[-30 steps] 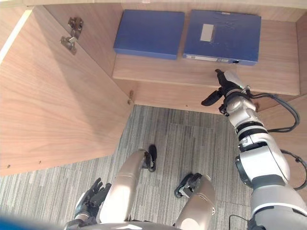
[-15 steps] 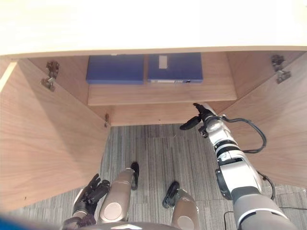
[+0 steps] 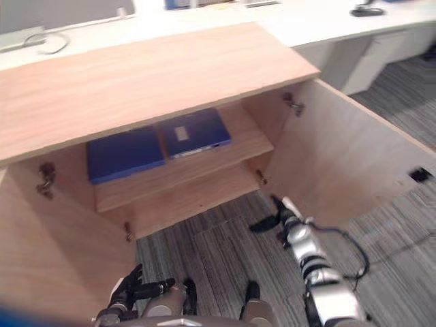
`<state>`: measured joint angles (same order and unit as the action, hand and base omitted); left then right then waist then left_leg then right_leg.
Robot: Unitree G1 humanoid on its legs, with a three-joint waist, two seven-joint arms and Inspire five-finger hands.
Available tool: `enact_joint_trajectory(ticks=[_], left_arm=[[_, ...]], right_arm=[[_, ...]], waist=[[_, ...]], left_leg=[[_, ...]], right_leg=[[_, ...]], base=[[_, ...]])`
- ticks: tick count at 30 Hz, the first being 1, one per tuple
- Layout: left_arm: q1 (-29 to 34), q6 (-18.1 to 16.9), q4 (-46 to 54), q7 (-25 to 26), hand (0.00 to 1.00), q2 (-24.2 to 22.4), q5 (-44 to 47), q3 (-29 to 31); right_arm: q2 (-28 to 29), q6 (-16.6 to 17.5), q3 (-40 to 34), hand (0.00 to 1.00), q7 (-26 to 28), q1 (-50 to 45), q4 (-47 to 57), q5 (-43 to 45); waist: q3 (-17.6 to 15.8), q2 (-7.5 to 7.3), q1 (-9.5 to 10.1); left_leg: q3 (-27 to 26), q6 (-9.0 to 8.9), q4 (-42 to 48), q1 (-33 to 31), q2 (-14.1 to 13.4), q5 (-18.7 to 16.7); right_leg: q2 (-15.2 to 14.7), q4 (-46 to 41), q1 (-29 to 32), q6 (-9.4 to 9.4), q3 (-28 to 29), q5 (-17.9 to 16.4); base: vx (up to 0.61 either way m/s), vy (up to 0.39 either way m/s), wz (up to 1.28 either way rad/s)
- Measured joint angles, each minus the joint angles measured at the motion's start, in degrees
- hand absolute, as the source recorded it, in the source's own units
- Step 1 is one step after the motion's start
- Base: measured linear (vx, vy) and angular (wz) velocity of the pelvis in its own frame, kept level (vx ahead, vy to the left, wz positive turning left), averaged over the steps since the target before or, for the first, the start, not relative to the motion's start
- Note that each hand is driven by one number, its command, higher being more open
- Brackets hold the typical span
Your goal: Walk over to the cabinet, pick up the folder, carry it to the office cabinet, place the folder inside the office cabinet, then close the office cabinet door
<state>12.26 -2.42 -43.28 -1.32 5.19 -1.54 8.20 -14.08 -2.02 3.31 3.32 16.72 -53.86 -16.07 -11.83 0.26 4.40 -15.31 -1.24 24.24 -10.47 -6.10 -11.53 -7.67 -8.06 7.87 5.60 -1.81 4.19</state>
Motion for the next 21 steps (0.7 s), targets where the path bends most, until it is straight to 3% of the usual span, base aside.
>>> enact_joint_trajectory(ticks=[1, 2, 4, 6, 7, 8, 9, 11, 15, 18, 21], left_arm=[[-0.24, -0.03, -0.79, 0.44, 1.00, 0.02, -0.72, 0.02], [-0.32, -0.06, -1.91, 1.34, 1.00, -0.02, -1.53, 0.08], [-0.55, -0.04, -4.10, 2.35, 1.00, -0.16, -1.58, 0.30], [-0.90, -0.03, -6.25, 3.45, 1.00, -0.96, -1.62, 1.34], [-1.03, -0.08, -7.53, 4.09, 1.00, -1.00, -2.04, 1.97], [-1.38, -0.01, -8.91, 4.75, 1.00, -1.16, -2.88, 3.00], [-1.48, 0.01, -10.18, 5.20, 1.00, -1.34, -3.57, 3.75], [-1.47, -0.01, -11.03, 5.86, 1.00, -1.61, -3.59, 4.10], [-1.20, 0.01, -12.20, 6.13, 1.00, -1.06, -3.69, 4.64], [-1.53, 0.04, -13.19, 6.24, 1.00, -0.78, -3.99, 5.12], [-2.97, 0.04, -13.15, 6.57, 1.00, -1.36, -3.97, 5.40]], right_arm=[[1.22, -0.14, -0.14, 1.00, -0.14, -1.99, 0.10, 0.88], [3.52, -0.55, -0.79, 1.00, -0.16, -5.32, 0.11, 2.28], [6.41, -0.74, -4.09, 1.00, -0.30, -10.45, 0.16, 5.00], [8.13, -0.76, -7.28, 1.00, -1.26, -14.59, 0.32, 6.75], [9.04, -0.76, -9.67, 1.00, -2.37, -17.15, 1.12, 8.35], [9.47, -0.77, -12.41, 1.00, -3.96, -19.03, 1.99, 10.26], [9.53, -0.76, -15.12, 1.00, -5.60, -20.63, 2.86, 12.28], [9.45, -0.75, -18.20, 1.00, -7.59, -20.99, 3.55, 14.08], [9.34, -0.44, -22.74, 1.00, -11.82, -21.80, 8.11, 14.66], [8.90, 0.27, -25.00, 1.00, -13.38, -21.42, 10.15, 14.65], [7.34, 0.41, -27.19, 1.00, -14.53, -19.33, 10.66, 15.32]], waist=[[0.11, 0.22, -0.60], [0.14, 0.56, -1.73], [0.23, 0.76, -2.14], [1.12, 1.60, -2.29], [1.55, 1.29, -2.81], [1.86, 1.08, -3.33], [2.71, 1.32, -3.67], [3.08, 1.64, -3.76], [5.10, 0.80, -3.89], [6.21, 0.52, -3.91], [6.94, 1.31, -3.95]], left_leg=[[-1.02, 0.56, -0.47, 0.52, -0.41, 0.22], [-3.39, 1.95, -2.47, 2.10, -0.99, 1.51], [-7.26, 2.16, -5.87, 5.50, -1.33, 3.07], [-9.95, 0.67, -7.96, 7.05, -2.83, 3.66], [-10.69, -0.47, -9.86, 8.69, -2.84, 4.21], [-10.36, -1.94, -11.71, 9.70, -2.64, 4.85], [-9.82, -3.44, -14.06, 10.49, -2.51, 5.96], [-8.99, -4.00, -16.60, 11.57, -2.99, 6.95], [-9.47, -5.72, -21.73, 14.34, -5.28, 9.34], [-9.98, -6.59, -23.96, 16.59, -6.19, 10.09], [-10.46, -6.50, -25.00, 17.53, -6.35, 10.48]], right_leg=[[-0.13, 0.27, -0.07, -1.00, -0.61, 0.31], [-1.41, -1.52, 0.24, -4.06, -5.68, -0.41], [-5.27, -7.00, 0.93, -6.11, -14.64, -2.18], [-5.75, -9.52, 0.61, -5.49, -18.15, -2.95], [-5.47, -8.12, -1.00, -3.34, -18.40, -4.26], [-4.21, -5.30, -1.92, -1.88, -18.10, -4.92], [-2.57, -2.87, -2.09, -1.79, -17.80, -4.88], [-0.10, -0.79, -2.39, -1.95, -16.56, -4.61], [5.95, 6.20, -3.93, -3.31, -13.63, -1.82], [8.41, 8.25, -5.09, -4.68, -11.95, -0.62], [8.99, 8.28, -5.22, -5.51, -11.48, -0.26]], base=[[-0.11, 0.042, -0.85], [-0.08, 0.012, -0.65], [-0.08, -0.017, -0.98], [-0.04, -0.070, -0.94], [0.00, -0.164, -0.68], [0.02, -0.223, -0.72], [0.05, -0.168, -0.59], [0.05, -0.133, -0.67], [0.09, -0.158, -0.65], [0.12, -0.089, -0.45], [0.14, 0.005, -0.16]])
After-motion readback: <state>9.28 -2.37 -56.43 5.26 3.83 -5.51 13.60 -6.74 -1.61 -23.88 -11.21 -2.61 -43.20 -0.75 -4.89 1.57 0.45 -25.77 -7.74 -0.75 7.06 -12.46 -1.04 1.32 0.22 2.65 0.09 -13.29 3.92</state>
